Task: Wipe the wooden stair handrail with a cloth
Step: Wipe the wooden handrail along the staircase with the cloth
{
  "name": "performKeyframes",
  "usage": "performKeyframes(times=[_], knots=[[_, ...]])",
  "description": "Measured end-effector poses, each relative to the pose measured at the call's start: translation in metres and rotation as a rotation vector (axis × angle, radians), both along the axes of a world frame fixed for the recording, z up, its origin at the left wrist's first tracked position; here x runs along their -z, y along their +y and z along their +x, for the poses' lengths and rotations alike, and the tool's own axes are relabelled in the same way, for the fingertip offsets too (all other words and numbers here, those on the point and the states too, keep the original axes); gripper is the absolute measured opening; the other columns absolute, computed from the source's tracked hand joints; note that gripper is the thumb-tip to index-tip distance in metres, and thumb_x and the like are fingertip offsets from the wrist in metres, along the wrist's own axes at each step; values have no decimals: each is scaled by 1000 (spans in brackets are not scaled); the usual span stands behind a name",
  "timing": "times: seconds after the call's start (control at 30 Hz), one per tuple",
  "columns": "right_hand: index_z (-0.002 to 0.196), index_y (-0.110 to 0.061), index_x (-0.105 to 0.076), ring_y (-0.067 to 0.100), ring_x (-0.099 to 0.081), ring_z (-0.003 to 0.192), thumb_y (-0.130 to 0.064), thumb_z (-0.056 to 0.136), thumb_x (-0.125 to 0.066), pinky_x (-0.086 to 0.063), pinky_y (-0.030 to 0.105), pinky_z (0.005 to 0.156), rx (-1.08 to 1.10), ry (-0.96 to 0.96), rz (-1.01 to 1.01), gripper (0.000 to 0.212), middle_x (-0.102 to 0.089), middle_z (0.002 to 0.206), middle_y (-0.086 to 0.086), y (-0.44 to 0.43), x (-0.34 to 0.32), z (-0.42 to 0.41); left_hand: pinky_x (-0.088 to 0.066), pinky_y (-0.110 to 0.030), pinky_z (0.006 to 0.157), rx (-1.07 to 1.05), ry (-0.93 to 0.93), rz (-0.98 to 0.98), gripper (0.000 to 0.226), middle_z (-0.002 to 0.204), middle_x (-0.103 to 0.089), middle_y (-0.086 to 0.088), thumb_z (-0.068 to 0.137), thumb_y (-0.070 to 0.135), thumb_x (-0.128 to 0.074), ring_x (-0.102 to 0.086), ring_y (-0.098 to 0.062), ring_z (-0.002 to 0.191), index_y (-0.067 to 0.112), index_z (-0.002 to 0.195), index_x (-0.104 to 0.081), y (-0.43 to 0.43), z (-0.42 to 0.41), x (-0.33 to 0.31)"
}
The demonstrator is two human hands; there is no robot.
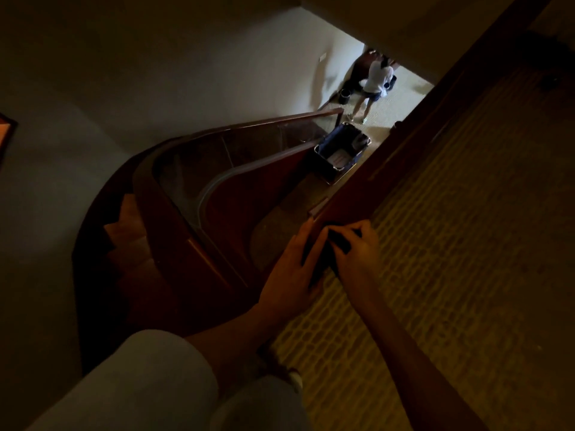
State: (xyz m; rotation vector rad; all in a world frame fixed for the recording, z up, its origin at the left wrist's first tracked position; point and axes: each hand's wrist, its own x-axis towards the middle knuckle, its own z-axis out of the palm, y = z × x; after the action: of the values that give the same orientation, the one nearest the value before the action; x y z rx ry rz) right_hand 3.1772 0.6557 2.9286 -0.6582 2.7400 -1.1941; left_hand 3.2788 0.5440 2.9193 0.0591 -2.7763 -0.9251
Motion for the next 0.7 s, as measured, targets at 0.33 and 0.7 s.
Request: performKeyframes(times=[0.33, 0.7], knots=[[111, -17, -69, 8, -53, 96, -18, 91, -66, -39, 9, 74, -7, -271, 125, 20, -55, 117, 2, -36, -53, -21, -32, -39, 113, -221, -277, 380, 90, 158, -26, -7, 90, 46, -62, -33, -23, 142, 21, 156, -6, -10, 4, -14], [119, -17, -56, 21, -59, 111, -13, 101, -47, -52, 31, 92, -59, -793, -481, 20, -61, 116, 2, -122, -92, -2, -52, -15, 81, -471, -13, 1258, 38, 122, -61, 13, 88, 36, -60, -62, -2, 111, 40, 125, -51, -82, -23, -67]])
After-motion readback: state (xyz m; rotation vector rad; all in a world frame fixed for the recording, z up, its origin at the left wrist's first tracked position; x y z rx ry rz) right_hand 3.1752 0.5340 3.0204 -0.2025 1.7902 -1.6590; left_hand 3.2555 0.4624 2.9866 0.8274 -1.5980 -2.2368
